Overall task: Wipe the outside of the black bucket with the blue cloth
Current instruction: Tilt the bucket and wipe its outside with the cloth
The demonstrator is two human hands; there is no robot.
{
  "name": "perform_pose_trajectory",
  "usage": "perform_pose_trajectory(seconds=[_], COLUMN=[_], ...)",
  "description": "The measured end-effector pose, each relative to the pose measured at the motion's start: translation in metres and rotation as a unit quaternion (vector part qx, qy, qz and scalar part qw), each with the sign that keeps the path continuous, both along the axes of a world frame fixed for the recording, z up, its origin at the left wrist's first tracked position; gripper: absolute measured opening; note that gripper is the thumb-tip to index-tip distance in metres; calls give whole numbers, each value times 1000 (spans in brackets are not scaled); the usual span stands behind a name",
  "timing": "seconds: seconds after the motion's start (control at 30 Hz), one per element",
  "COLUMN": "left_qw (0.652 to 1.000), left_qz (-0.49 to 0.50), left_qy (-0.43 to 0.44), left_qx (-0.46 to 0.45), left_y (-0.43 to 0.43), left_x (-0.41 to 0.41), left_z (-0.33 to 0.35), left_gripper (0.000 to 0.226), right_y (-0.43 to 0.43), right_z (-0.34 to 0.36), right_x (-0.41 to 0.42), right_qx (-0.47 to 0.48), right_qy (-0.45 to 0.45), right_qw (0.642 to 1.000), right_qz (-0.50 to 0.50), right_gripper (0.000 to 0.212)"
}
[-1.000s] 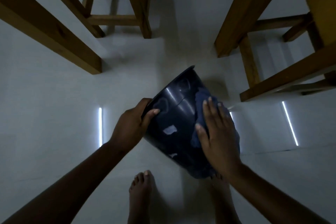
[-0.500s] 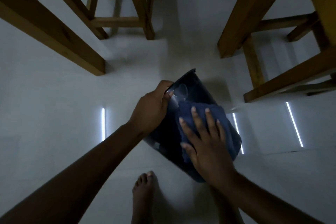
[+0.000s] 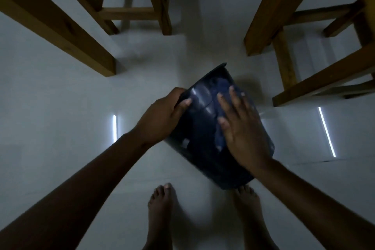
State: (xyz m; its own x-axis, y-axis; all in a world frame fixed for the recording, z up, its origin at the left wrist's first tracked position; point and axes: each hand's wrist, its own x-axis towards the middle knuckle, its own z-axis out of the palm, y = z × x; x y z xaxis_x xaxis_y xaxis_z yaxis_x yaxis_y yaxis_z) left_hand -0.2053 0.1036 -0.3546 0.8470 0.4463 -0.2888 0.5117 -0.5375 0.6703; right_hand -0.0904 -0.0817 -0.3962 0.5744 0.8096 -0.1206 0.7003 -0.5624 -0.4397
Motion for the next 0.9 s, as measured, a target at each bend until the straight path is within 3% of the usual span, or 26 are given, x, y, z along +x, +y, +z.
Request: perform_pose_trajectory(seconds=[0.1,0.23,0.33,0.5,0.57,0.63,0.73,0.8,0.9], left_qw=[999,995,997,998,998,997,998,1000,1000], left_qz=[19,7,-2,22,28,30,12,10,26], left_qy=[21,-21,-41,-33,-27,-25,-39,-27,7], left_qx=[31,99,70,49,54,67,50,1,-10], left_y=[-1,-3,-3,-7,-7,-7,-8,-5,0], left_x=[-18,1,14,20,20,19,20,13,-6], left_z=[-1,-1,1,1,0,-2,0,0,-2], left_gripper=[21,27,26,26,27,27,30,31,24], right_y=[-17,-39,-30,-22,-35,-41,-26,-13,-18], right_z=[-4,-2,-2,-5,-5,-1,0,1,-1], right_x=[15,-47,-35,13,-12,-42,-40,-13,15], right_qx=[25,-70,-46,22,-35,-70,-51,-26,23], right_qy=[100,-38,-65,103,39,-33,-88,-50,93], right_qw=[991,997,995,992,997,997,991,998,991], right_qz=[-88,-1,57,-67,-51,29,88,21,-93], right_gripper=[59,58,57,60,60,59,62,62,68])
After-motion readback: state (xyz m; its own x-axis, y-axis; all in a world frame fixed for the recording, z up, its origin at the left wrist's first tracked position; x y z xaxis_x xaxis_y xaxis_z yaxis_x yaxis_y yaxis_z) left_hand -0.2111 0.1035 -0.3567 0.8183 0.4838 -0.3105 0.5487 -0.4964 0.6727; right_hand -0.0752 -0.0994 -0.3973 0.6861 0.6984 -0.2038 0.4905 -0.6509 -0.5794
